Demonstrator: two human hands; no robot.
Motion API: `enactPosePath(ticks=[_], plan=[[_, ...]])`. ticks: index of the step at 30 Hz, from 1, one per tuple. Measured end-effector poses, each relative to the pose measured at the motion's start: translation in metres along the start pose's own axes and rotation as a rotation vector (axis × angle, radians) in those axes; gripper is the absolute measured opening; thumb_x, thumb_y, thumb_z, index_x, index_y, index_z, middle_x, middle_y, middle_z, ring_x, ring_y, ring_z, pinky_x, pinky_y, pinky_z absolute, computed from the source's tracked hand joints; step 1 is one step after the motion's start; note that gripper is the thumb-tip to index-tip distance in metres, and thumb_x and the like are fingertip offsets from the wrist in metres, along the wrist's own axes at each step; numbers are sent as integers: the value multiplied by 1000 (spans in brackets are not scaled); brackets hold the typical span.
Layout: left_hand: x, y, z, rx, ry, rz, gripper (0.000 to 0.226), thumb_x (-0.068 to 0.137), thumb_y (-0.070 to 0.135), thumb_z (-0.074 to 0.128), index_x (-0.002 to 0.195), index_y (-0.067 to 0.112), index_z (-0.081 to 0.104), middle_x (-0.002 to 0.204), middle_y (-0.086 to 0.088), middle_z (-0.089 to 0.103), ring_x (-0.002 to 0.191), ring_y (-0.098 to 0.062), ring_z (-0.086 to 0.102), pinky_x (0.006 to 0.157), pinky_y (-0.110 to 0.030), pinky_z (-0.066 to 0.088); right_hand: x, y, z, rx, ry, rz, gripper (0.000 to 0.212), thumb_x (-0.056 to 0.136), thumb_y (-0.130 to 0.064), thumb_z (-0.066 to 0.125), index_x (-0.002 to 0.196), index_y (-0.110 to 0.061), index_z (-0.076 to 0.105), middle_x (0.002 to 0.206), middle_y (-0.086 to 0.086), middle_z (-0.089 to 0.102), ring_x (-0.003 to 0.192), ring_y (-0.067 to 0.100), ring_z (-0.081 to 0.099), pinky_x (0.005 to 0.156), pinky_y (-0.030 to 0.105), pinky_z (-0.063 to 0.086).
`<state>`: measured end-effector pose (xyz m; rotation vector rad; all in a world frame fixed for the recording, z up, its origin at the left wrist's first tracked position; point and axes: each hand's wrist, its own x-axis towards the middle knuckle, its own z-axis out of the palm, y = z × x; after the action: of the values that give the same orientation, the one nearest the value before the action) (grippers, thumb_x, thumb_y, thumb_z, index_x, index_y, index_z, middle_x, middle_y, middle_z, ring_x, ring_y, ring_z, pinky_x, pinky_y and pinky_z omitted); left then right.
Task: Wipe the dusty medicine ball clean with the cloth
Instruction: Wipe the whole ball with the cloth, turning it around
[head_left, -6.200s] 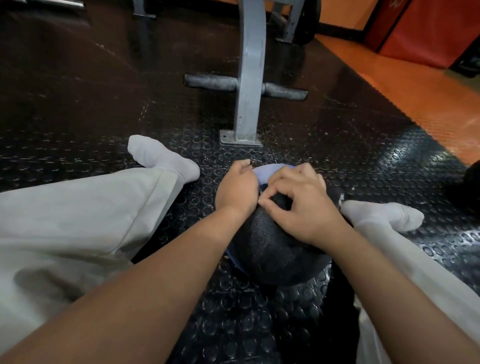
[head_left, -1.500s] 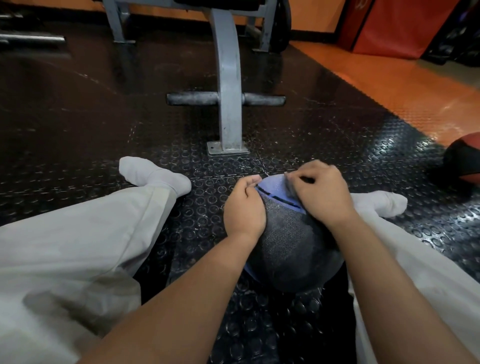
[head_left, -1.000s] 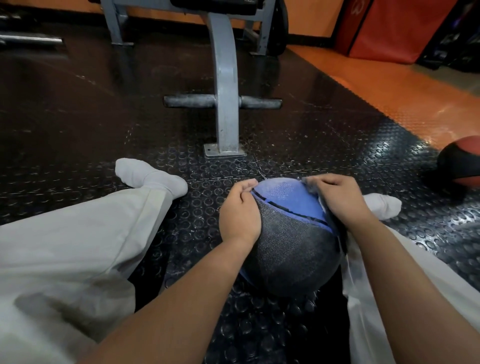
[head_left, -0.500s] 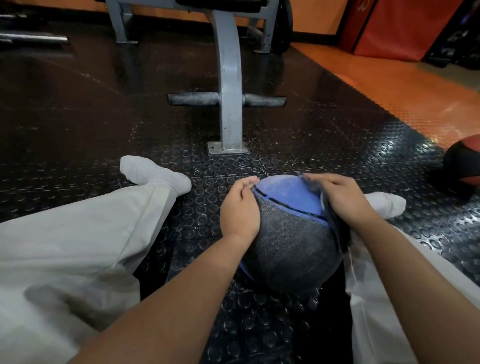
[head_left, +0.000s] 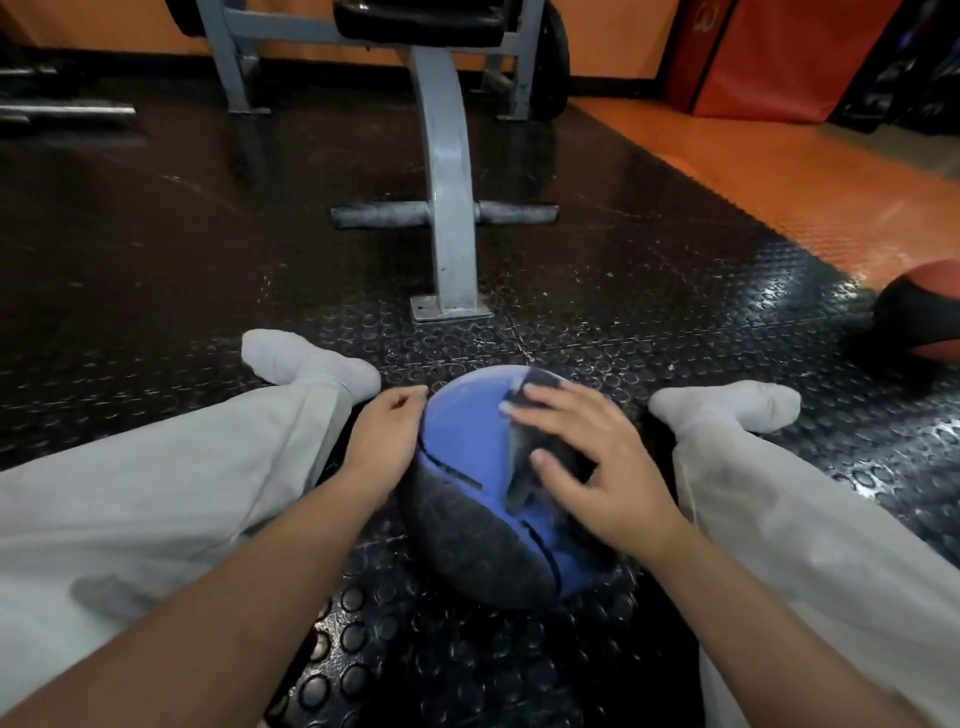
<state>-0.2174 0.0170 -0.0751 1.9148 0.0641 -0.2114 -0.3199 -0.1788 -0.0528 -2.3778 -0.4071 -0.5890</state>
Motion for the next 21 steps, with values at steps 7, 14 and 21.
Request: enactPosePath(ticks=[7,14,21], plan=[[-25,13,16,-81,102,-107,52,97,49,35,137,21,52,139,3,53,127,-21,47,111,-45,32,16,7,5,402,100,799,34,91,-41,44,114,-31,67,105,-9,66,87,9,56,93,37,47],[-38,20,23,109,186,45,60,91,34,17,123,4,57,128,-17,56,119,-34,51,94,-38,39,42,-69,33,-290,-21,207,37,87,-25,44,111,-25,72,122,-11,64,119,19,47,104,41,31],[-26,24,20,46,146,-92,47,96,31,34,125,-2,50,129,-21,54,122,-39,47,98,-48,39,51,-10,-3,221,130,655,24,86,-19,60,66,-26,70,66,-16,63,62,-8,51,63,8,41]])
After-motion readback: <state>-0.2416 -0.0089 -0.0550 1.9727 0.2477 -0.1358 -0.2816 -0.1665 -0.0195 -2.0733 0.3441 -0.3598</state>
